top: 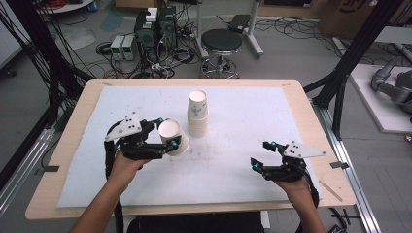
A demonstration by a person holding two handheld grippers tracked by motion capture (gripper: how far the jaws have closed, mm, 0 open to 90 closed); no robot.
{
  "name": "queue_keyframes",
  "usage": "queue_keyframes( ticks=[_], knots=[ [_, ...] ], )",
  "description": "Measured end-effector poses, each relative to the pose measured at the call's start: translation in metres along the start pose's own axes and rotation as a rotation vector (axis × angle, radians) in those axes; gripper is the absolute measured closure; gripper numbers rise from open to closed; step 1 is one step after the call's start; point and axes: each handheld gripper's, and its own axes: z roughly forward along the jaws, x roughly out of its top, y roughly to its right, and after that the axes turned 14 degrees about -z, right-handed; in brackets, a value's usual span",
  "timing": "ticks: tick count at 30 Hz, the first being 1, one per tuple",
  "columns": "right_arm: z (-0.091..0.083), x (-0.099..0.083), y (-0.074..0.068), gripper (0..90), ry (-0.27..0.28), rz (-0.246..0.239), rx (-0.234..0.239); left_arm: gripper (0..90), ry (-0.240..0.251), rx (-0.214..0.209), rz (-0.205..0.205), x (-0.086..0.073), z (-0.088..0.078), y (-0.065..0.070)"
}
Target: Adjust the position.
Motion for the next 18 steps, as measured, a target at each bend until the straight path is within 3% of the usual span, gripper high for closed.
queue_keyframes(
  ticks=[6, 10, 16, 18],
  knots=[
    [0.012, 0.009, -0.006, 20.6, 0.023, -0.024, 0.076, 33.1, -0.04, -0.028, -0.005, -0.012, 0.009, 0.003],
    [0.02, 0.015, -0.007, 20.6, 0.043, -0.032, 0.109, 33.1, -0.045, -0.047, -0.008, -0.016, 0.013, 0.006],
    [0.043, 0.033, -0.018, 20.6, 0.067, -0.066, 0.204, 33.2, -0.046, -0.072, -0.018, -0.025, 0.018, 0.01],
    [0.045, 0.035, -0.02, 20.7, 0.072, -0.072, 0.212, 33.2, -0.045, -0.081, -0.023, -0.027, 0.02, 0.011]
  ],
)
